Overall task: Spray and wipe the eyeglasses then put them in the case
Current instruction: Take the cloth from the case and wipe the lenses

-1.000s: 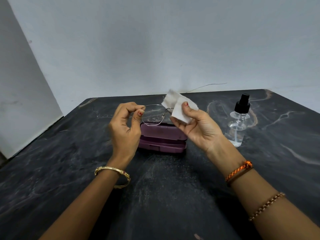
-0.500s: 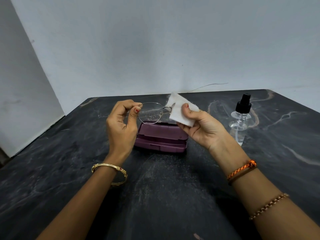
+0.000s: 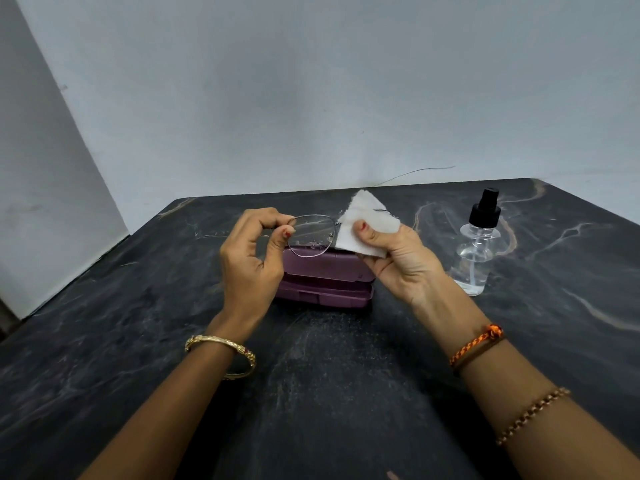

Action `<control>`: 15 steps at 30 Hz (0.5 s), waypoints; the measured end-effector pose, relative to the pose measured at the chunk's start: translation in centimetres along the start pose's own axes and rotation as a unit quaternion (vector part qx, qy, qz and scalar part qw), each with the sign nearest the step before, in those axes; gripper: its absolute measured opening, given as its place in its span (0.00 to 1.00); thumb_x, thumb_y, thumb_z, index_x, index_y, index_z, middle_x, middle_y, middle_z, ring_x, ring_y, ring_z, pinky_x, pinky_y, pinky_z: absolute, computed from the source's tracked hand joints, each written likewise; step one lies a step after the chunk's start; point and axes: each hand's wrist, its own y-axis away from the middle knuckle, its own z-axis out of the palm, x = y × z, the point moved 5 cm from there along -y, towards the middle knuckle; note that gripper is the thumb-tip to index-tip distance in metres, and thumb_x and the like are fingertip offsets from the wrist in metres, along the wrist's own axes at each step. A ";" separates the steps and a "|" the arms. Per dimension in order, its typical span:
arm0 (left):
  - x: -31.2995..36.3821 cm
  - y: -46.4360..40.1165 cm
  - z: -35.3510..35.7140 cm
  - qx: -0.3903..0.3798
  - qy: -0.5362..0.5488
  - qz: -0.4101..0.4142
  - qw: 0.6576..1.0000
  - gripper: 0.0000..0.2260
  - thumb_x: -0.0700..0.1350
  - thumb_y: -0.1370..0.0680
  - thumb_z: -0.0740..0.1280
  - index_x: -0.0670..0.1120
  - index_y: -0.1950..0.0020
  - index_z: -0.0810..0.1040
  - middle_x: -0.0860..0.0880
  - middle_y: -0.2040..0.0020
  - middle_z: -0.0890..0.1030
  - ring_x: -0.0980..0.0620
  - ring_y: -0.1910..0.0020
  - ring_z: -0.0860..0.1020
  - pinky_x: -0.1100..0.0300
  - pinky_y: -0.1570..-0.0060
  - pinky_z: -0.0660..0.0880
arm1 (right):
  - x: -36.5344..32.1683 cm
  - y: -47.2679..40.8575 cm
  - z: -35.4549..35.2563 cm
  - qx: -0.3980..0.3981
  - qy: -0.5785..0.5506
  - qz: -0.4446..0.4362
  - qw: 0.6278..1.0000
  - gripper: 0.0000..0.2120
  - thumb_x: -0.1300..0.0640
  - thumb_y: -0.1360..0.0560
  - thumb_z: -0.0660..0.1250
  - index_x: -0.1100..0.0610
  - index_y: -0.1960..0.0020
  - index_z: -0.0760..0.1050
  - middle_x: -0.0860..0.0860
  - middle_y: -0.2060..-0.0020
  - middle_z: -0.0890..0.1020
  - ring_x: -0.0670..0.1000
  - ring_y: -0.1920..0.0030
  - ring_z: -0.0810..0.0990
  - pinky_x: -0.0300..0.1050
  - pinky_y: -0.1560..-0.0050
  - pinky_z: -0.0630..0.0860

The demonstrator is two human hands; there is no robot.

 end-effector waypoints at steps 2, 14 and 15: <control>-0.4 -0.3 -0.3 0.009 0.005 -0.012 1.000 0.04 0.39 0.26 0.64 0.46 0.53 0.76 0.56 0.57 0.76 0.60 0.57 0.76 0.67 0.54 0.75 | -0.2 0.0 0.1 -0.024 0.002 0.014 1.000 0.08 0.72 0.30 0.62 0.62 0.56 0.75 0.52 0.70 0.85 0.47 0.66 0.84 0.39 0.65 0.81; -0.8 -0.6 -0.5 -0.001 -0.007 -0.033 0.999 0.05 0.39 0.26 0.64 0.46 0.53 0.76 0.56 0.58 0.76 0.64 0.56 0.76 0.73 0.54 0.72 | -0.6 0.4 -0.2 0.053 0.007 0.052 0.997 0.04 0.56 0.28 0.67 0.57 0.56 0.75 0.52 0.69 0.84 0.50 0.69 0.84 0.41 0.66 0.80; -0.8 -0.5 -0.4 -0.004 -0.014 -0.034 0.999 0.05 0.38 0.26 0.64 0.46 0.53 0.76 0.56 0.58 0.76 0.65 0.57 0.76 0.74 0.54 0.71 | -0.5 0.5 -0.3 0.064 0.010 0.053 0.997 0.05 0.55 0.28 0.67 0.57 0.57 0.74 0.51 0.72 0.84 0.49 0.71 0.83 0.41 0.67 0.80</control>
